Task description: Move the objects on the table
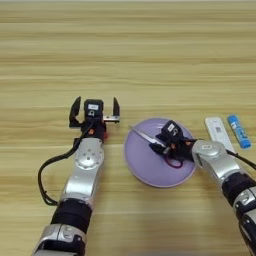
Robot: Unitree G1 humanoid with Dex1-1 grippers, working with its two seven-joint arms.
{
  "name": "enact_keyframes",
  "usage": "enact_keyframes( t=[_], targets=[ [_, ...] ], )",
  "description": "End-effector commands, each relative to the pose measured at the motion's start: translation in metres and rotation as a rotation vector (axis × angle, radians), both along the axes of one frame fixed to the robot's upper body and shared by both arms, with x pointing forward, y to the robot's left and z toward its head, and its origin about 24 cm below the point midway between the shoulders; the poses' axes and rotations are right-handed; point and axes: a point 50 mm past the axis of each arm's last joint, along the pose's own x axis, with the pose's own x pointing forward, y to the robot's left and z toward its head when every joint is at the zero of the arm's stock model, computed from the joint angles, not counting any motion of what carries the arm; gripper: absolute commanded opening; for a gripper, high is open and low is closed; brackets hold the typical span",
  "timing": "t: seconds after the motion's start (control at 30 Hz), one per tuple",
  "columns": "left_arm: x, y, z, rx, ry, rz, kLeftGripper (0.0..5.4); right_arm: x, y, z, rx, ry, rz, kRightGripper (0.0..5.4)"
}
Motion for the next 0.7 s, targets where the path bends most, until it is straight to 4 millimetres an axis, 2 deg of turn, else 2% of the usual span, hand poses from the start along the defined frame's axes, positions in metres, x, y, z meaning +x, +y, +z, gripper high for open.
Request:
enact_keyframes(
  t=[0.03,0.27,0.7],
  targets=[
    [0.0019,-0.0012,0.0040,0.006,-0.013,-0.002,5.40,-0.0004,-0.0017,-0.0014,-0.013,0.007,-0.001,1.35],
    [0.0018,-0.0010,0.0043,0.006,-0.014,-0.001,5.40,-0.0003,-0.0016,-0.0004,-0.006,0.002,-0.003,0.68],
    [0.0019,-0.0005,0.0046,0.006,-0.015,-0.001,5.40,0.0011,-0.0019,0.0029,0.008,-0.010,-0.013,0.67]
  ],
)
